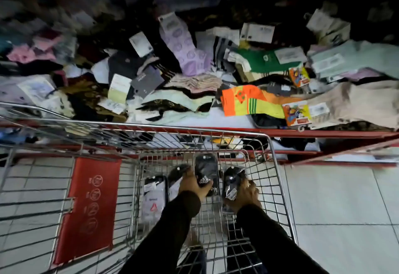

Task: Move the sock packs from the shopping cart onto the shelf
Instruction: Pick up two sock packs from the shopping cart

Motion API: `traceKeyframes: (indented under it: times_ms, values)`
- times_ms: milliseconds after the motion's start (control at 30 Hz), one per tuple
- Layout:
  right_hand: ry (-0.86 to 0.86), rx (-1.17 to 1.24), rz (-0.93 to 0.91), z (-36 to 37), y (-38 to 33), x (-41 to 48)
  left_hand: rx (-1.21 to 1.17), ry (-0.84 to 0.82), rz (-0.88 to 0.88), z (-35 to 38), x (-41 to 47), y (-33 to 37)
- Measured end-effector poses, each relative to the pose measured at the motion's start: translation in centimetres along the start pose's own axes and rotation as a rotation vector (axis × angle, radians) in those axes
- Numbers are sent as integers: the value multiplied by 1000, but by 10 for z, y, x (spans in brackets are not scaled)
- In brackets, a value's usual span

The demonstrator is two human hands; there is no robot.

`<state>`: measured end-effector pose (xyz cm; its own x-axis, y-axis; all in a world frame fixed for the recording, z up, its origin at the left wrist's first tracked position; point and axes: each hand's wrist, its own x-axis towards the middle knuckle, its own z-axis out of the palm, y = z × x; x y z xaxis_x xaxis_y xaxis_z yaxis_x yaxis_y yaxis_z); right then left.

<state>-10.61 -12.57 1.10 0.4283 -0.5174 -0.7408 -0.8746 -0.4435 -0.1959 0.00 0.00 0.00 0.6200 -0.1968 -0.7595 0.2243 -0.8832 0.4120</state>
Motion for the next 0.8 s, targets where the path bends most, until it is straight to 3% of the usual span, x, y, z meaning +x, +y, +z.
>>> traceKeyframes:
  times_ms: [367, 600, 800]
  values:
    - [124, -102, 49, 26, 1, 22, 108, 28, -164, 42, 57, 15]
    - [114, -120, 7, 23, 3, 17, 93, 121, -216, 31, 42, 25]
    - [109, -20, -81, -12, 0, -20, 4, 196, -157, -5, -3, 19]
